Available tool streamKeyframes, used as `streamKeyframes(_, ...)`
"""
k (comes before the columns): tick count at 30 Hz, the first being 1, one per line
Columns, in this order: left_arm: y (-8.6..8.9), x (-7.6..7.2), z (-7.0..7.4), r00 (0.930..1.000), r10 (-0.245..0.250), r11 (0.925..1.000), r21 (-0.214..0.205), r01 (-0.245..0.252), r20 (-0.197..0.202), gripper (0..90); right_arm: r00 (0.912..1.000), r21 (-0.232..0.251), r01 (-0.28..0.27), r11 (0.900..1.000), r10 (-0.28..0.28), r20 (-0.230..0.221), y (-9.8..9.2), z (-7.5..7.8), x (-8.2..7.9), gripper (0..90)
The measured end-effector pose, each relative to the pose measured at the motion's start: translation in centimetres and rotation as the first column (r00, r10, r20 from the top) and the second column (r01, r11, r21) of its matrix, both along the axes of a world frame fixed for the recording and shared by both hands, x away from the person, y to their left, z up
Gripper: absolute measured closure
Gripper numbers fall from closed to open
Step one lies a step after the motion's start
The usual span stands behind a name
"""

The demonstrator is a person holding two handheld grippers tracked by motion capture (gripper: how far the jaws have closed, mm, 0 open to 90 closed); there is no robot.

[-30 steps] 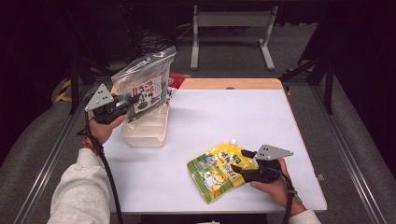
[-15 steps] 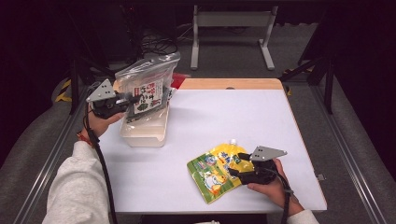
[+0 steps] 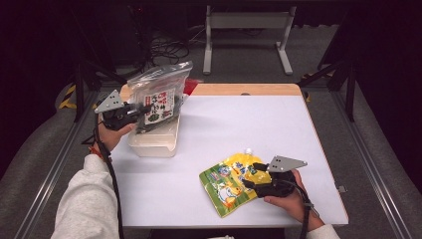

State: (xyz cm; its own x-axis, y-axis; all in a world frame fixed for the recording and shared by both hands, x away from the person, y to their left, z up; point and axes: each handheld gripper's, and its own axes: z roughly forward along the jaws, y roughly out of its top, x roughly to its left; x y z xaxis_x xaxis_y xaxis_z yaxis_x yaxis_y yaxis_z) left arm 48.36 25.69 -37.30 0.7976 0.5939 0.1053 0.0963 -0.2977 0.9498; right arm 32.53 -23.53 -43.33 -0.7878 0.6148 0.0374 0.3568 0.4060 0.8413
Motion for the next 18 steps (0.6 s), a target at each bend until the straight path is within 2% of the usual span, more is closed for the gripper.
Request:
streamKeyframes(5,0.1,0.0,-0.7,0.9999,-0.005,0.9999,-0.015,0.004,-0.014,75.5,1.0,-0.007,-0.004,1.0,0.004,0.001,0.1,0.0,-0.1,29.6)
streamKeyframes(6,0.1,-0.1,-0.9,0.9999,0.009,0.9999,-0.013,-0.009,-0.011,75.7,1.0,-0.007,-0.006,1.0,0.006,-0.001,0.1,0.0,0.0,30.0)
streamKeyframes(7,-0.1,-0.1,-1.0,0.9996,0.015,0.9999,0.006,-0.015,-0.023,76.0,1.0,-0.009,-0.007,0.9999,0.007,-0.002,0.1,-0.1,-0.1,30.0)
streamKeyframes(8,-0.3,-0.1,-1.2,0.9998,0.013,0.9998,0.012,-0.013,-0.014,76.6,1.0,-0.01,-0.009,0.9999,0.009,0.0,0.1,0.0,-0.1,30.0)
streamKeyframes(16,-0.2,-0.2,-2.0,0.9998,-0.017,0.9989,-0.044,0.017,-0.012,77.4,0.9999,-0.014,-0.015,0.9998,0.015,-0.004,0.2,-0.2,0.0,29.8)
streamKeyframes(18,-0.2,-0.3,-2.0,0.9997,-0.014,0.9991,-0.04,0.014,-0.018,77.3,0.9998,-0.018,-0.018,0.9997,0.018,-0.003,0.3,-0.2,-0.1,29.6)
